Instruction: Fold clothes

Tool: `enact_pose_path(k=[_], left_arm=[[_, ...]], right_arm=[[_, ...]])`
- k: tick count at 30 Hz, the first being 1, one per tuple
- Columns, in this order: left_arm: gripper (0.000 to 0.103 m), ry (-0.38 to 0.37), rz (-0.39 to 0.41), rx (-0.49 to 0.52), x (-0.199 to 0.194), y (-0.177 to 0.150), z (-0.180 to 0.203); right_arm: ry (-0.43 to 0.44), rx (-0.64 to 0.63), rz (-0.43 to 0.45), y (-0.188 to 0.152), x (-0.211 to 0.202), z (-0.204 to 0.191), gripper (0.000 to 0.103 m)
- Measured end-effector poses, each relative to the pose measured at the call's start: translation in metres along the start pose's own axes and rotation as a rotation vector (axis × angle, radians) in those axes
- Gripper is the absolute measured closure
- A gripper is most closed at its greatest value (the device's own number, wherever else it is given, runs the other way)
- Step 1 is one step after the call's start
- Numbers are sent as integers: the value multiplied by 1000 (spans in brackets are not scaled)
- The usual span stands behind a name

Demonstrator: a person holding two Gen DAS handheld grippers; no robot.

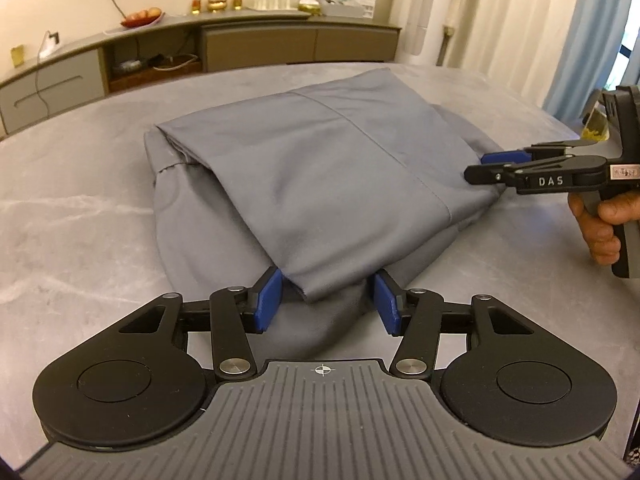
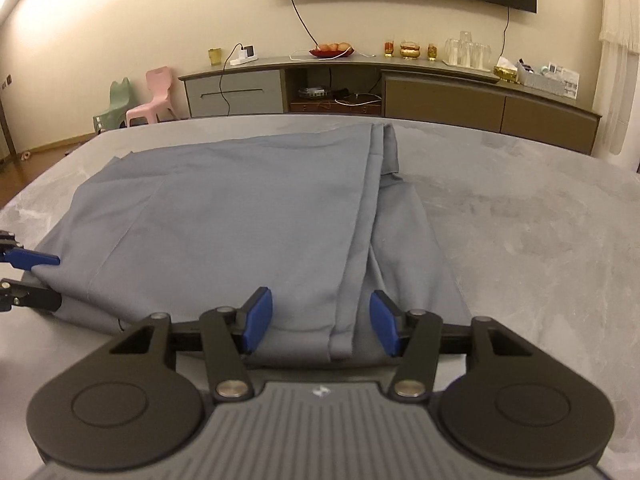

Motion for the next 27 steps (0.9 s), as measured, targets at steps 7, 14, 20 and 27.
enact_pose_path(k=[7, 14, 20, 27], left_arm=[[62, 20, -3, -71, -25, -27, 5], [22, -8, 115, -273, -60, -43, 24], [10, 39, 131, -361, -56, -38, 87], [8, 76, 109, -342, -49, -26, 152]], right_arm=[[-22, 66, -31, -14, -40, 22, 62], [-95, 120, 8, -13, -97, 28, 46], [-20, 28, -14, -34, -112, 14, 25], [-51, 2, -51, -51, -108, 10, 24]])
Point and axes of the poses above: each gripper's, at about its wrist camera, not at the fingertips, and x roughly the way its jaws point, z to its right, y to its top, the point moved 1 cm from there along x, roughly the way its jaws point, and after that the axes turned 12 degrees about -z, right-handed, at the moved point
